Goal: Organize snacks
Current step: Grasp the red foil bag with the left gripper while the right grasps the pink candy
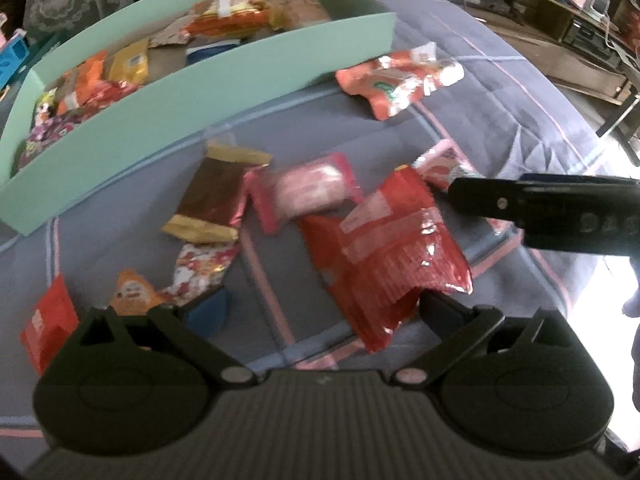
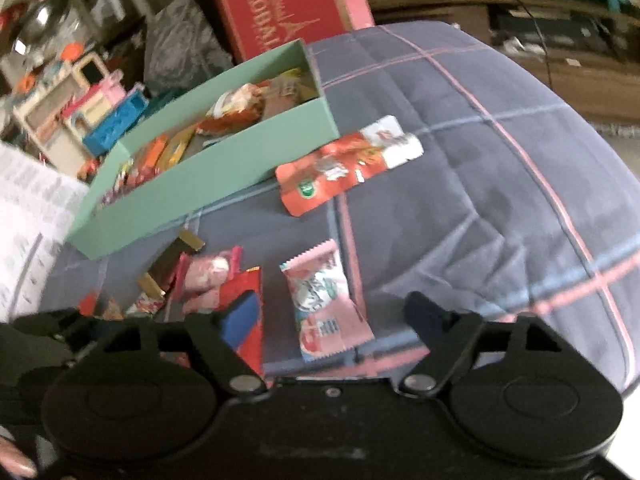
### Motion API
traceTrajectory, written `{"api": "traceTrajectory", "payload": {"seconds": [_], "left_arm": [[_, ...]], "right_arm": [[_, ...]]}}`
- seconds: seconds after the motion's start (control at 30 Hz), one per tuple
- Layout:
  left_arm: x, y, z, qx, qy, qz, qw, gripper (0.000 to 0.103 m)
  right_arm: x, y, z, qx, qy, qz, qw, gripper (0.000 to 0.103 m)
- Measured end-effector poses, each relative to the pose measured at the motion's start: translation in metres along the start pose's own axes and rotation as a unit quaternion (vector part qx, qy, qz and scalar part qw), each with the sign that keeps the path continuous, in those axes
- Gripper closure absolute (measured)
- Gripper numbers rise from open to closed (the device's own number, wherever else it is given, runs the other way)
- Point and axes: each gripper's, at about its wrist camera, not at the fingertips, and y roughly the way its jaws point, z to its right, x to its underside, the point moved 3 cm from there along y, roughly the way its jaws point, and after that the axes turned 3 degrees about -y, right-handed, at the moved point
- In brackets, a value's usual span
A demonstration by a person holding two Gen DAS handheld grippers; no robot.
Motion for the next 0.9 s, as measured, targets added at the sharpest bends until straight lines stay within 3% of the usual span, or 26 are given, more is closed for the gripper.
{"api": "traceTrajectory", "payload": {"seconds": [0.13, 0.27, 0.53, 0.77, 0.9], "left_arm": [[-0.001, 0.001, -0.009, -0.002, -0.011, 0.0, 0.9999, 0.0], [-0.004, 0.003, -0.007, -0.003, -0.006, 0.002, 1.0, 0.0], [-0.014, 0.006, 0.016, -0.016, 0.063, 0.022, 0.9976, 0.0], [-0.021, 0.01, 0.045, -0.011, 0.156, 0.047, 0.9865, 0.002], [-0.023, 0.007, 0.045, 0.045, 0.13, 0.042, 0.9896, 0.046]], "right_arm": [[-0.003, 0.009, -0.012, 0.021, -0.054, -0.001, 0.998, 0.037], [-0.003, 0.011, -0.016, 0.057, -0.109, 0.005, 0.992, 0.07], [-0.004, -0.003, 0.024, 0.057, -0.06, 0.015, 0.996, 0.07], [-0.001, -0.008, 0.033, 0.048, -0.045, 0.022, 0.998, 0.07], [-0.002, -0.007, 0.033, 0.048, -0.035, 0.022, 0.998, 0.07]]}}
